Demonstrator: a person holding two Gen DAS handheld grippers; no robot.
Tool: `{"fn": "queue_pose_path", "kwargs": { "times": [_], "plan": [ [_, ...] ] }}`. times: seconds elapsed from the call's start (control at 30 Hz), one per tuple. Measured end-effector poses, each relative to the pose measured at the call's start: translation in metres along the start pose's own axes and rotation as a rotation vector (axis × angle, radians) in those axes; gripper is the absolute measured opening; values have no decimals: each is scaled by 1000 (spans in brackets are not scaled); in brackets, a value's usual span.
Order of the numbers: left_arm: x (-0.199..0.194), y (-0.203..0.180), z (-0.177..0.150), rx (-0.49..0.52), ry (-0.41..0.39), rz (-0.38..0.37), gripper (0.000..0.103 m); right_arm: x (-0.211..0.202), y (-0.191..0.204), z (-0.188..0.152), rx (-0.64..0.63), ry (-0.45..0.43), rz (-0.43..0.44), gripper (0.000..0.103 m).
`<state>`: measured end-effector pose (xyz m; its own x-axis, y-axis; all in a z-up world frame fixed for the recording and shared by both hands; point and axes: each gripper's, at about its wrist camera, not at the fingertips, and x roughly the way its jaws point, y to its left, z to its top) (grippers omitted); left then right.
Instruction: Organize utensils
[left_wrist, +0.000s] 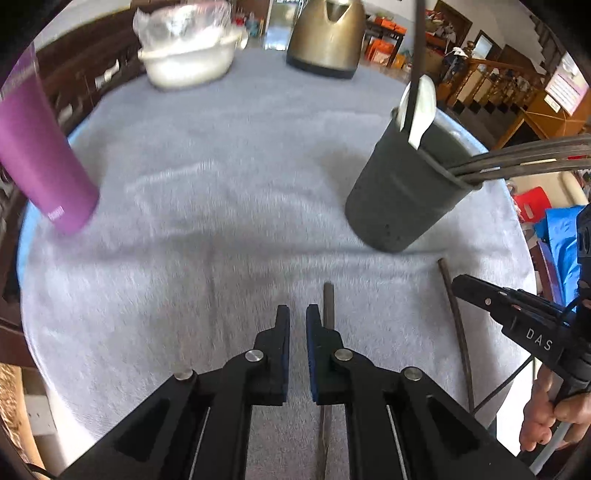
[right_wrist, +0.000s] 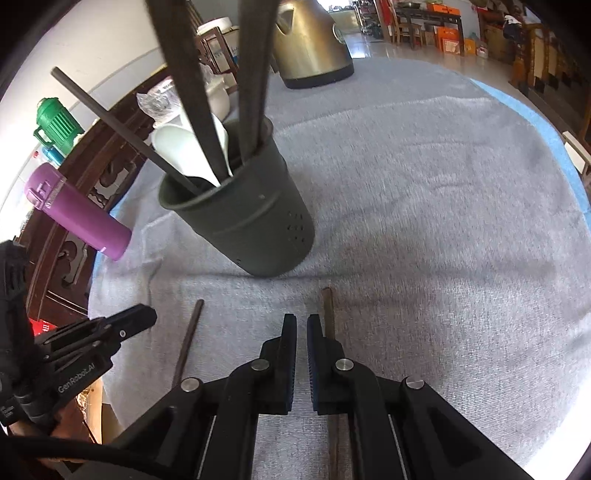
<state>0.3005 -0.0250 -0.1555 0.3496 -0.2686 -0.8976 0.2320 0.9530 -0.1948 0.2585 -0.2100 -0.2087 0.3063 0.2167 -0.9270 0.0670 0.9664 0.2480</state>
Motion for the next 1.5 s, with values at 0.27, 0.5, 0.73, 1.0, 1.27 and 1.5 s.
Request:
{"fn": "queue_pose_path", "kwargs": {
  "times": [0.27, 0.5, 0.73, 1.0, 1.27, 1.5],
  "plan": [
    [13, -11, -5, 31, 39, -48, 35, 19, -6, -5, 23, 65, -25, 7],
    [25, -22, -4, 65, 62, -46, 36, 21, -11, -5, 33, 73, -12, 7],
    [33, -39, 1, 134, 24, -24, 8, 17, -22, -4, 47, 69, 24, 7],
    [28, -29, -2, 118, -4, -67, 6, 12, -34, -6, 63, 66, 70, 8],
    [-3, -25, -5, 117, -67, -78, 6, -10, -52, 2, 86, 22, 101, 19],
    [-33, -23, -4, 118, -129, -77, 6, -4, -58, 6, 81, 72, 35, 30]
  ]
}}
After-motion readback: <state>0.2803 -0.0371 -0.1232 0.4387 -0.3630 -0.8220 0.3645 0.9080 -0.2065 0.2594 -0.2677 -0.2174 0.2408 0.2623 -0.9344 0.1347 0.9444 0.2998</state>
